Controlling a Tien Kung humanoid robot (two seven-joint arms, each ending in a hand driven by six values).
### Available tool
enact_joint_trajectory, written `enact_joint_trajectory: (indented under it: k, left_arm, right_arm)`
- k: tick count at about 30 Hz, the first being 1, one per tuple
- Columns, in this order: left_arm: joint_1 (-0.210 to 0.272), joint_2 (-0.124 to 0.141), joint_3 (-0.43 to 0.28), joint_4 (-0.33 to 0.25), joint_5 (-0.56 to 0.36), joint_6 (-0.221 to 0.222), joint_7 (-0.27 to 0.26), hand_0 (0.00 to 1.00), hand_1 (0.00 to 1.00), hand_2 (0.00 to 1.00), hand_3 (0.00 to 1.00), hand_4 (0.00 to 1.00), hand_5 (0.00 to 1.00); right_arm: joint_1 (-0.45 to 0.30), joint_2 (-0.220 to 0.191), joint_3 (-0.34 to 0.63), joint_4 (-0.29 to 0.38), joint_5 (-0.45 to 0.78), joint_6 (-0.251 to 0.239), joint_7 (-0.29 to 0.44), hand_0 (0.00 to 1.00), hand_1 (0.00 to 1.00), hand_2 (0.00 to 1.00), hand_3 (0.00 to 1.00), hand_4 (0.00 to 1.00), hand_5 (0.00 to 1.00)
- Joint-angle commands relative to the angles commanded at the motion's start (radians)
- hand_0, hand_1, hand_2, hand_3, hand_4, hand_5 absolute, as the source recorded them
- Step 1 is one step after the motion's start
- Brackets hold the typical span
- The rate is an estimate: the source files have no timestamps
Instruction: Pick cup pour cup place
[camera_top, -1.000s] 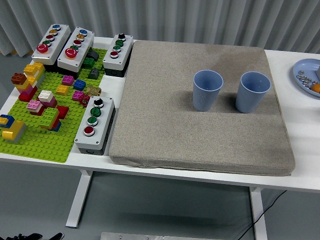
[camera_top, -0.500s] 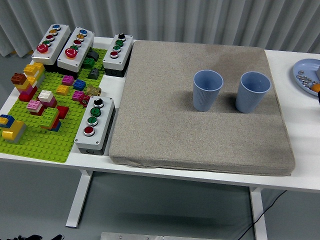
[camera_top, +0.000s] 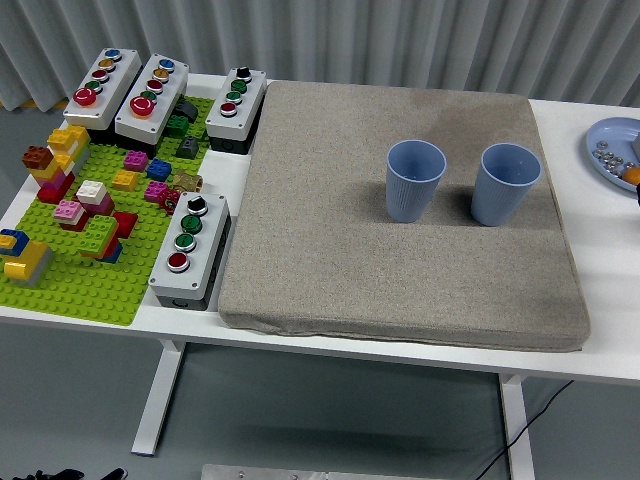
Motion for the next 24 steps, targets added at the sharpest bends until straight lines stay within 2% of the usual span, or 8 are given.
enact_joint_trajectory:
  k: [24]
  left_arm:
    - [0.002, -0.001, -0.013, 0.0, 0.012, 0.0, 0.002, 0.775, 0.757, 0.808, 0.647, 0.504, 0.965]
  right_arm:
    - [0.001, -0.003, 0.0, 0.008, -0.001, 0.003, -0.007, 0.937, 0.814, 0.777, 0.768, 0.824, 0.817]
